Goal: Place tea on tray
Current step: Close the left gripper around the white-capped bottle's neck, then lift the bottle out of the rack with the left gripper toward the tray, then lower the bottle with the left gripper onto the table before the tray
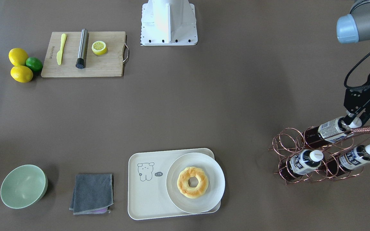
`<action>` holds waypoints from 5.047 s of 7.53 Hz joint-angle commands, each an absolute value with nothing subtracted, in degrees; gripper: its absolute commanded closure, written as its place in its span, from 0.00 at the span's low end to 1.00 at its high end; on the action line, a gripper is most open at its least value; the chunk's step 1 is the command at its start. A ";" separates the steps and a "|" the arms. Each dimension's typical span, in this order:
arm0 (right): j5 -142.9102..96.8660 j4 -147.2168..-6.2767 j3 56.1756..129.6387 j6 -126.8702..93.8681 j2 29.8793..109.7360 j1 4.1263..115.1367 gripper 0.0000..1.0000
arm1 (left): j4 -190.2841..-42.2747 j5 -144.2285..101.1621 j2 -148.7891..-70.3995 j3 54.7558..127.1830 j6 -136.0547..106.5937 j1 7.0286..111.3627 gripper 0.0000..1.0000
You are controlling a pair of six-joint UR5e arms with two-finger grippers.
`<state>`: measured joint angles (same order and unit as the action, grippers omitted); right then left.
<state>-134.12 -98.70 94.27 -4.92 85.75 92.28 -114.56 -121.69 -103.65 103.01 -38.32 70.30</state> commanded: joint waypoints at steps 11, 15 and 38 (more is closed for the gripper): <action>-134.03 -98.61 93.69 -4.83 85.61 92.29 0.00 | -75.26 -98.93 -132.94 117.00 -62.99 45.05 1.00; -134.12 -98.70 94.57 -4.92 85.69 92.29 0.00 | -74.27 -85.90 -138.68 112.86 -70.38 32.21 1.00; -134.03 -96.50 92.46 -4.92 85.52 92.29 0.00 | -78.49 -77.43 -140.27 103.36 -73.65 21.97 0.02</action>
<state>-134.03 -97.15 93.04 -4.84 85.52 92.29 -78.33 -77.39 -140.28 103.46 -73.70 21.99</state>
